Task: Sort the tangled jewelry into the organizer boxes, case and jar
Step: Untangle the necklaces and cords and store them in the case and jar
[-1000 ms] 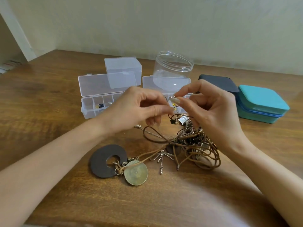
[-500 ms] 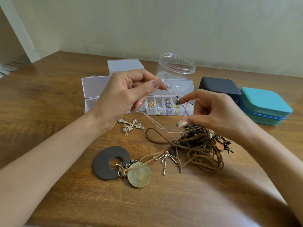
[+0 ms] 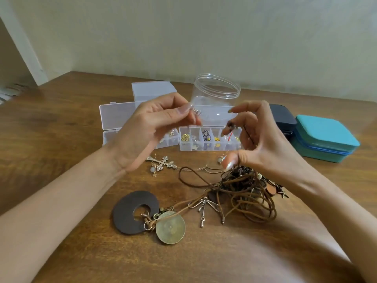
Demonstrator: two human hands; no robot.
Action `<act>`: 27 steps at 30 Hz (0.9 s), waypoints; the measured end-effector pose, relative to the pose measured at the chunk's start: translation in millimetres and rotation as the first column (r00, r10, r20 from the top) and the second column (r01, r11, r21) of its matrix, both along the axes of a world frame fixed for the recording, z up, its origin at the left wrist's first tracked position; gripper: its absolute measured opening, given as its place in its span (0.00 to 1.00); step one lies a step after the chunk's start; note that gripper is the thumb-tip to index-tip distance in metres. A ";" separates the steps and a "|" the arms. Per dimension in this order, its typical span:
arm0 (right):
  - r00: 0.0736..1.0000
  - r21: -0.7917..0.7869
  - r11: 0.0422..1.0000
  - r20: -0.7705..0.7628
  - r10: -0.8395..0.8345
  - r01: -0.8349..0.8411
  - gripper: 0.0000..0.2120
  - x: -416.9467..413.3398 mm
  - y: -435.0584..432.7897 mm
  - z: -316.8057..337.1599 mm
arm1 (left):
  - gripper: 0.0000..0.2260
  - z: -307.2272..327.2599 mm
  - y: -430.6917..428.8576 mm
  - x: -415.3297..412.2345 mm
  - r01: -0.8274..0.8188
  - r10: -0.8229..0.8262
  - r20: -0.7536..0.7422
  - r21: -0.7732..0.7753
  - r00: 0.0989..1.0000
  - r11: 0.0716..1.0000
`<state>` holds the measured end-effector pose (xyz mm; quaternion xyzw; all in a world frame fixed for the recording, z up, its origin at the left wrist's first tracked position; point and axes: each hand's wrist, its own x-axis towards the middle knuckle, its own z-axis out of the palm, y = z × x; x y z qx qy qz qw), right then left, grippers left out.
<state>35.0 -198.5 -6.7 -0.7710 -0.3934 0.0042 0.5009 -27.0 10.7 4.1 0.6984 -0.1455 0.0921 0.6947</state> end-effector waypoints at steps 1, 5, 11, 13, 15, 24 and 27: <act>1.000 -0.002 1.000 0.004 -0.001 0.001 0.45 0.5 -0.3 -0.4 | 0.06 0.6 -0.6 -1.0 0.055 -0.058 -0.037 -0.083 0.998 0.995; 0.999 -0.032 0.999 0.051 0.003 -0.001 0.51 2.2 -1.8 -0.9 | 0.07 2.2 -1.2 -2.4 0.071 -0.081 -0.126 -0.080 0.989 0.994; 0.994 -0.067 0.993 0.063 -0.092 0.096 0.37 1.3 -2.7 1.0 | 0.07 3.8 2.9 0.7 -0.095 0.101 -0.102 0.057 0.990 0.994; 0.983 -0.094 0.979 0.038 -0.178 0.181 0.26 2.4 -3.4 2.8 | 0.06 6.5 3.0 -0.3 -0.123 0.124 -0.061 0.023 0.990 0.992; 0.968 -0.162 0.954 0.054 -0.245 0.251 0.15 6.3 -4.8 1.8 | 0.07 10.2 1.6 -2.2 -0.141 0.141 -0.024 -0.032 0.990 0.989; 0.861 -0.112 0.929 0.428 -0.276 0.353 0.07 4.7 0.8 -12.0 | 0.06 11.3 1.5 -4.5 -0.071 0.084 0.112 -0.115 0.990 0.991; 0.747 -0.070 0.931 0.620 -0.242 0.359 0.06 -3.2 11.0 -16.2 | 0.05 11.9 0.8 -4.8 -0.074 0.088 0.131 -0.109 0.988 0.991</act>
